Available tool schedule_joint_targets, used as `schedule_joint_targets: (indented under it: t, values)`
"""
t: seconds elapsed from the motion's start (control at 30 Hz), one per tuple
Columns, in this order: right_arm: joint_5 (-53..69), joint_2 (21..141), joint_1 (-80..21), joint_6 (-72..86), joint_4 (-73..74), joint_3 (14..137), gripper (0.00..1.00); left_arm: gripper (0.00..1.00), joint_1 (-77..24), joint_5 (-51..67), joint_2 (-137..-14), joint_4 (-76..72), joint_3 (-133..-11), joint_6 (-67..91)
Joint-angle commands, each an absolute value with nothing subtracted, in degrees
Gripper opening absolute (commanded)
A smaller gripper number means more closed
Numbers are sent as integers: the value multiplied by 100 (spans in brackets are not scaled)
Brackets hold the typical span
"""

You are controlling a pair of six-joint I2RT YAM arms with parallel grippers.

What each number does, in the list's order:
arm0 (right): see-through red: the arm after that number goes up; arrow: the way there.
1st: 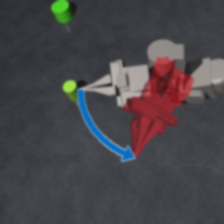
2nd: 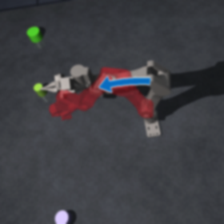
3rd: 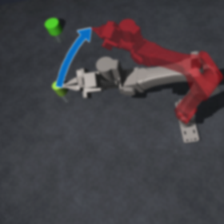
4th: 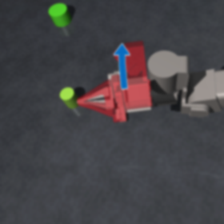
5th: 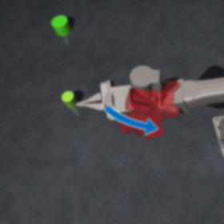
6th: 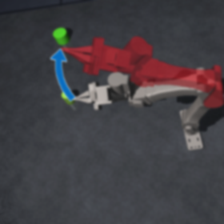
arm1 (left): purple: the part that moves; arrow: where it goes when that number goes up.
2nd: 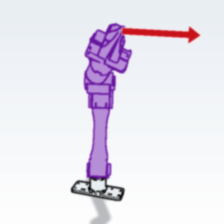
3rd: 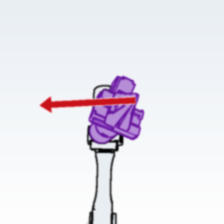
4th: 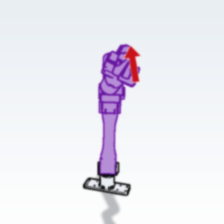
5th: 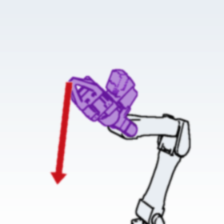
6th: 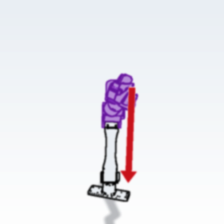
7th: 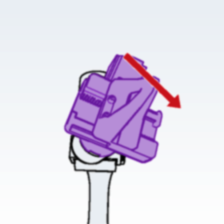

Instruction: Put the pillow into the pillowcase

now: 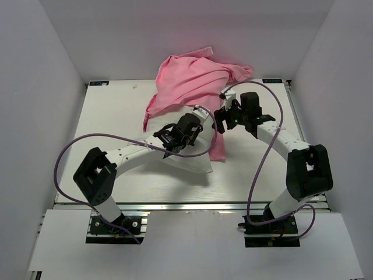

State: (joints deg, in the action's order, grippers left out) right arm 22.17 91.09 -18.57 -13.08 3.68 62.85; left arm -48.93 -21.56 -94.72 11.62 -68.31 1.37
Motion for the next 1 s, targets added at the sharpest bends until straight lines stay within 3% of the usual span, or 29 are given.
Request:
schedule_joint_targets:
  t: [0.0,0.13,0.27,0.37,0.47,0.63,0.77,0.83,0.87,0.9,0.93,0.97]
  values:
    - [1830,9342,-2108,-1309,-201,6671,81,0,-4737,-1925,-9150,1020,-7066,369]
    - [725,9895,-2206,-1161,-387,7170,74,0,-4597,-1749,-8878,993,-7023,615]
    - [-78,10502,-2206,-1081,-36,8005,50,0,-4360,-1617,-8649,905,-6882,791]
    - [-228,10337,-2206,-1308,-210,7771,35,0,-4193,-1512,-8596,905,-6864,861]
    - [-211,10117,-2197,-1493,-334,7455,28,0,-4044,-1371,-8587,827,-6864,914]
    - [191,9643,-2197,-1564,-527,6892,30,0,-3824,-1100,-8675,721,-6952,1054]
    - [509,9457,-2154,-1521,-300,6724,12,0,-3613,-958,-8771,615,-7048,1203]
    - [1079,9326,-2127,-1485,-98,6680,14,0,-3551,-871,-8842,589,-7162,1274]
    - [1255,9290,-2127,-1503,-44,6645,25,0,-3525,-835,-8868,528,-7198,1301]
    - [1500,9238,-2127,-1494,-9,6627,28,0,-3516,-809,-8929,493,-7233,1309]
    - [1599,9211,-2127,-1494,-9,6627,28,0,-3516,-782,-8964,475,-7268,1327]
    - [1626,9202,-2127,-1477,-9,6618,19,0,-3507,-721,-9008,466,-7347,1353]
